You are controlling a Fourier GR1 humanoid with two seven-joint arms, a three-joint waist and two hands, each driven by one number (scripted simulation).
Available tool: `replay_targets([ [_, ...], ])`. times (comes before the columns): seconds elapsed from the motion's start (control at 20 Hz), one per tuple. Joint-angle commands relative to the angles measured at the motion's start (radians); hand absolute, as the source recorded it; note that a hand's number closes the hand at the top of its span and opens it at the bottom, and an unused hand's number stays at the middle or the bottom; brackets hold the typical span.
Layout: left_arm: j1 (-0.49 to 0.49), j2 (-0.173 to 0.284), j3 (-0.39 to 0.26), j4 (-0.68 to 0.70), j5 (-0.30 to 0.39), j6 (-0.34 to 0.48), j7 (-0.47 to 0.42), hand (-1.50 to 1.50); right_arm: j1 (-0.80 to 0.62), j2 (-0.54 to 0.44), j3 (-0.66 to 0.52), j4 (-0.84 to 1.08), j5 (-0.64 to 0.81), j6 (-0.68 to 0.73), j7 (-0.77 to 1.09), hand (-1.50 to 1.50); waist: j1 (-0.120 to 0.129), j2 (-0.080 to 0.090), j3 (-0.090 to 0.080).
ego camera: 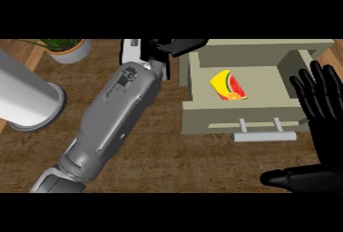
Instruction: Pick up the cup, place it into the drawer and close the drawer
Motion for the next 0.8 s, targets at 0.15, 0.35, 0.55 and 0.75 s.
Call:
replay_targets([
  [0.15, -0.121, 0.000, -0.066, 0.236, 0.124, 0.016, -0.083, 1.50, -0.025, -0.019, -0.045, 0.090, -0.024, 0.031, -0.067, -1.50, -0.013, 0.006, 0.001],
  [0.35, -0.173, 0.000, -0.150, 0.308, 0.210, 0.063, -0.091, 1.50, -0.020, 0.002, 0.018, 0.033, 0.016, 0.013, -0.024, -1.50, -0.026, 0.006, 0.000],
  [0.55, -0.214, 0.000, -0.211, 0.373, 0.223, 0.075, -0.096, 1.50, 0.011, -0.037, -0.032, -0.006, -0.042, 0.050, -0.019, -1.50, -0.042, 0.007, 0.001],
  [0.75, -0.260, 0.000, -0.257, 0.441, 0.254, 0.052, -0.088, 1.50, -0.058, -0.039, -0.035, 0.043, -0.064, 0.047, 0.003, -1.50, -0.048, 0.013, 0.001],
])
